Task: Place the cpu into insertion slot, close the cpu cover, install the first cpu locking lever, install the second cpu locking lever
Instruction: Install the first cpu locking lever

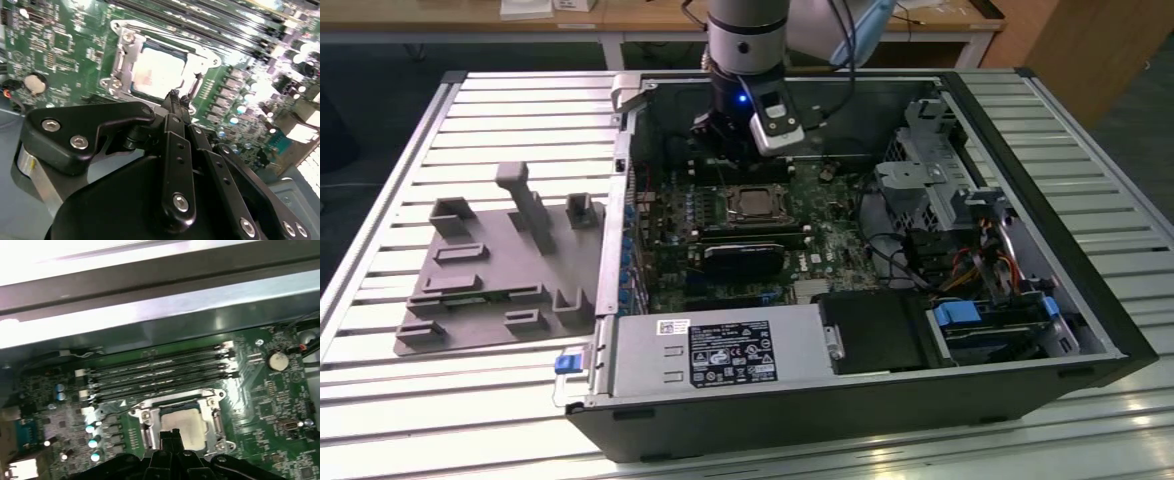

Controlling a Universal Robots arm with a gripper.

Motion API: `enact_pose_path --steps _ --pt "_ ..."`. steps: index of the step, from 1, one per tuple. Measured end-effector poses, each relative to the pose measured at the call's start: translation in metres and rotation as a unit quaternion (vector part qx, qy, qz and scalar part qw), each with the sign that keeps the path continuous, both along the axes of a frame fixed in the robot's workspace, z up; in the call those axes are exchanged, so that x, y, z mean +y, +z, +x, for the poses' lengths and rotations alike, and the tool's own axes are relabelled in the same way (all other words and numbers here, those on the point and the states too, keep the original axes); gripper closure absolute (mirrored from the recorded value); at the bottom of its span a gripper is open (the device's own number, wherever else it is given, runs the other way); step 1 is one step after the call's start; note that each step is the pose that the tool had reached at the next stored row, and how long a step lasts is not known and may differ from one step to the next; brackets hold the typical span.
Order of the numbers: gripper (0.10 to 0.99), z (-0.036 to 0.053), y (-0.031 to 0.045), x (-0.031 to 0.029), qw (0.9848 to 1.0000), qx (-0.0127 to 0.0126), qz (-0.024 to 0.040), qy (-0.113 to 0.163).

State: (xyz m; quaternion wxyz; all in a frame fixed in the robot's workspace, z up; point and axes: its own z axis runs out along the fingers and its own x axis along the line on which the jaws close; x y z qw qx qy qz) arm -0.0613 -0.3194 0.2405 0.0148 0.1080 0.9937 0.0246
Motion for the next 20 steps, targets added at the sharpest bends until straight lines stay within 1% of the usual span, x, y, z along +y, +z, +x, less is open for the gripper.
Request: enact_pose_path --steps 10,15,17,20 --pt "0.984 -0.028 0.0 0.0 1.0 -0.0001 0.0 0.0" --pt "0.984 -0.039 0.0 0.0 1.0 -0.0001 0.0001 0.0" --pt "0.984 -0.0401 0.0 0.0 1.0 -0.0001 0.0021 0.0" --pt "0.984 -0.0441 0.0 0.0 1.0 -0.0003 0.0086 0.0"
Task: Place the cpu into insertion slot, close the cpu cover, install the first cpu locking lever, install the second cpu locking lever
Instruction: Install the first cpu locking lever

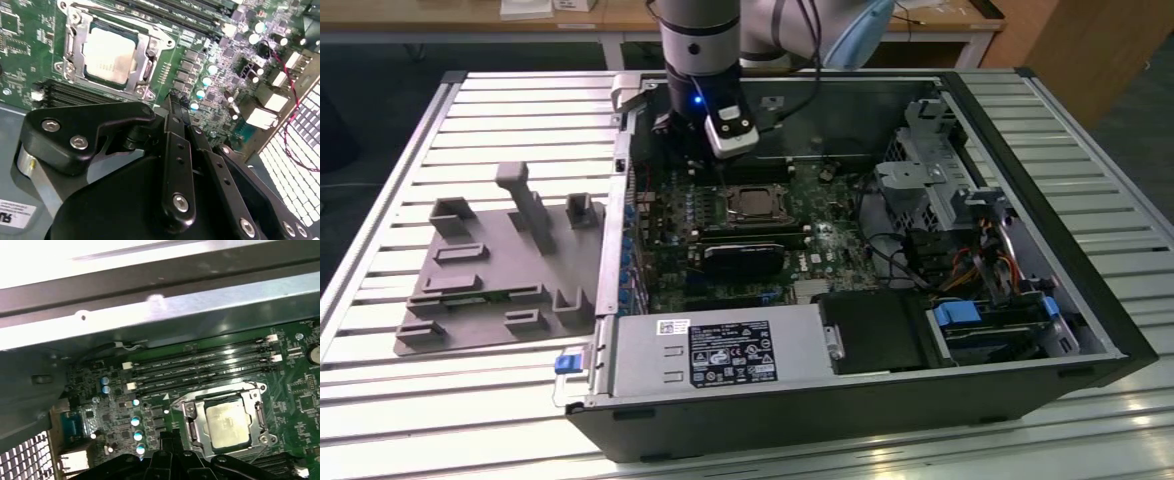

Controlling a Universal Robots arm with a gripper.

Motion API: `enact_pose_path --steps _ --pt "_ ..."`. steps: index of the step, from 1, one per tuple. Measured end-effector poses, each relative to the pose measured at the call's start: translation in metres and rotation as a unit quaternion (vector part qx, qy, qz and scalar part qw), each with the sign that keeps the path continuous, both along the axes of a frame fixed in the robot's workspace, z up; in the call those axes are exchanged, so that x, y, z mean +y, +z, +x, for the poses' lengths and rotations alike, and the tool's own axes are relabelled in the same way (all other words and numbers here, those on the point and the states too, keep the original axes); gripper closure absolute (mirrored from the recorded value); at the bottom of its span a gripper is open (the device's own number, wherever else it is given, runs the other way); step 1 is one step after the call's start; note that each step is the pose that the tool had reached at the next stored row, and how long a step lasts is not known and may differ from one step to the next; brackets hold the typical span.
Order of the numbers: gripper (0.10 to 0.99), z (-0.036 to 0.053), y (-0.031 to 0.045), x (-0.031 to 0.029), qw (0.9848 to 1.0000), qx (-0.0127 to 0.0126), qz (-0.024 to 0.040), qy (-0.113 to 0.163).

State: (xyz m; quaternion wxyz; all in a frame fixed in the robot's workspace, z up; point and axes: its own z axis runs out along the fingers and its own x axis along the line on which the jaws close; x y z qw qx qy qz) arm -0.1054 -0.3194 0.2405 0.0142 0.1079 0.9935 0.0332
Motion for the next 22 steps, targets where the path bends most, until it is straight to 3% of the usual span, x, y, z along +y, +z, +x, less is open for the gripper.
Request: enact_pose_path --steps 3,8,11,15,22 --pt "0.984 -0.0035 0.0 0.0 0.9999 -0.0001 0.0128 0.0" --pt "0.984 -0.0058 0.0 0.0 0.9996 -0.0002 0.0276 0.001" --pt "0.984 -0.0059 0.0 0.0 0.999 -0.0002 0.0441 0.003" --pt "0.984 -0.0062 0.0 0.0 0.9982 -0.0001 0.06 0.003" --pt "0.984 -0.0063 0.0 0.0 0.9966 0.0 0.0818 0.006"
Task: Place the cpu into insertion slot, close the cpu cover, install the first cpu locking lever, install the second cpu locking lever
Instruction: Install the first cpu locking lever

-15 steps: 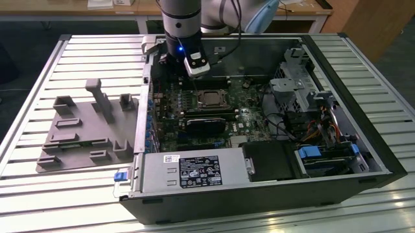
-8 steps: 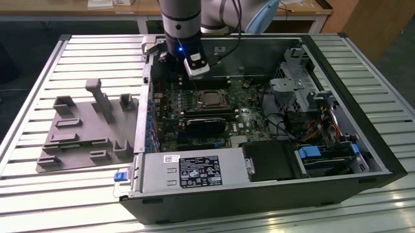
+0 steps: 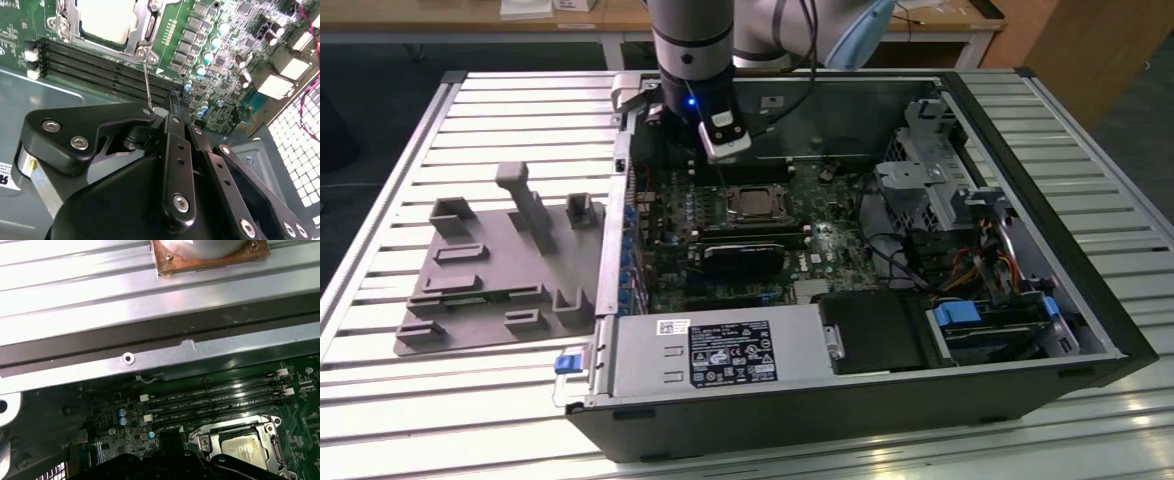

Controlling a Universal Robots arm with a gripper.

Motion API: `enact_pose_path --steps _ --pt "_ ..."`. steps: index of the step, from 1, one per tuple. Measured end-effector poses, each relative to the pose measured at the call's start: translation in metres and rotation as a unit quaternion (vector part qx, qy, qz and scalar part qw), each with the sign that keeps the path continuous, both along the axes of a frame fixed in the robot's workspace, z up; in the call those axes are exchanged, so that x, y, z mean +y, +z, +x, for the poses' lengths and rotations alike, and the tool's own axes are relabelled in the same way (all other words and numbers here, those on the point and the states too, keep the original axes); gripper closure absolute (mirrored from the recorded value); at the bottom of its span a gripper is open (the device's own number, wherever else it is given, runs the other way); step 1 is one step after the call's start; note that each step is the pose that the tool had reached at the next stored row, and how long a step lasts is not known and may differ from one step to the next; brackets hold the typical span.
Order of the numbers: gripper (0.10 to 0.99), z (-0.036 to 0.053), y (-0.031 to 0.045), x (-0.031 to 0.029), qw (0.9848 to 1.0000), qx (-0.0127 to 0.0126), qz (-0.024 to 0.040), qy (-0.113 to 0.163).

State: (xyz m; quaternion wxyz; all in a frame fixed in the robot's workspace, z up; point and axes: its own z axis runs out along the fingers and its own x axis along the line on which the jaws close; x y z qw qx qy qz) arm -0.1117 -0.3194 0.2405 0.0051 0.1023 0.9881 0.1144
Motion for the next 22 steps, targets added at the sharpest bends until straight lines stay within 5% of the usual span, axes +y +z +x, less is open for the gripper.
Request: enact_pose_path --steps 9,22 --pt "0.984 0.0052 0.0 0.0 1.0 0.0 0.0021 0.0" --pt "0.984 0.0423 0.0 0.0 1.0 0.0004 0.0021 0.0"
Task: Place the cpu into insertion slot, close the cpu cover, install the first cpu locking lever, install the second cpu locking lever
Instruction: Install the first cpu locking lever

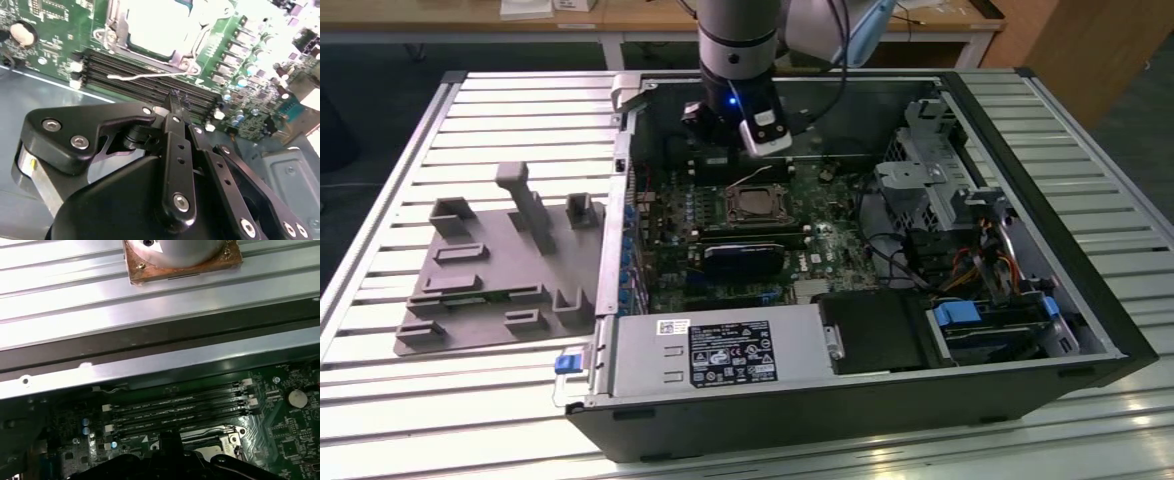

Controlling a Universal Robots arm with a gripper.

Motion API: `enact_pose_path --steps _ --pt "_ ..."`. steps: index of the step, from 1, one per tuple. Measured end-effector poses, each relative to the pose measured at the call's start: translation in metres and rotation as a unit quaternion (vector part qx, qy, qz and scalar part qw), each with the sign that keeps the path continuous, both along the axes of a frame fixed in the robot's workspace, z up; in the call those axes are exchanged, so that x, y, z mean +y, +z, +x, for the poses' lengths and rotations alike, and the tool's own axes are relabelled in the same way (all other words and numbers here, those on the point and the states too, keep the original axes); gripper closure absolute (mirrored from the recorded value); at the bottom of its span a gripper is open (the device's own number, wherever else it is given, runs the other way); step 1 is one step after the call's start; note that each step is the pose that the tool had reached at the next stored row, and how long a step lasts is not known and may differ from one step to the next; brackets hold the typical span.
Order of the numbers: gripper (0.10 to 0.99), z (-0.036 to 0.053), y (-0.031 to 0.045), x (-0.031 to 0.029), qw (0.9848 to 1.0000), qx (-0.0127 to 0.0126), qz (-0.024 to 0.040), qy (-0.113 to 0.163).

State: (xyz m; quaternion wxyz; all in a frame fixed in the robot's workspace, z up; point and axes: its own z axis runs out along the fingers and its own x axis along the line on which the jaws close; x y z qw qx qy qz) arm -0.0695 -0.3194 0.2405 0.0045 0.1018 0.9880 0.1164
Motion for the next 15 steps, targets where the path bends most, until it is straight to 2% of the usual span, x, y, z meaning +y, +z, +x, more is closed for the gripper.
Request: enact_pose_path --steps 2,3,5,7,9,11,13,14,15 --pt "0.984 0.0008 -0.0003 0.0 1.0 -0.0002 0.0 0.0" --pt "0.984 0.0008 -0.0006 0.0 1.0 -0.0019 0.0 0.0" --pt "0.984 0.0008 -0.0015 0.0 1.0 -0.0098 0.0 0.0" --pt "0.984 0.0008 -0.0019 0.0 0.9998 -0.0221 0.0 0.0" --pt "0.984 0.0008 -0.0025 0.0 0.9994 -0.0333 0.0 0.0" --pt "0.984 0.0008 -0.0033 0.0 0.9991 -0.0422 0.0 0.0" --pt "0.984 0.0009 -0.0044 0.0001 0.9987 -0.05 0.0 0.0" --pt "0.984 0.0008 -0.0051 0.0001 0.9986 -0.0525 0.0 0.0" --pt "0.984 0.001 -0.0066 0.0 0.9986 -0.0529 0.0001 0.0"
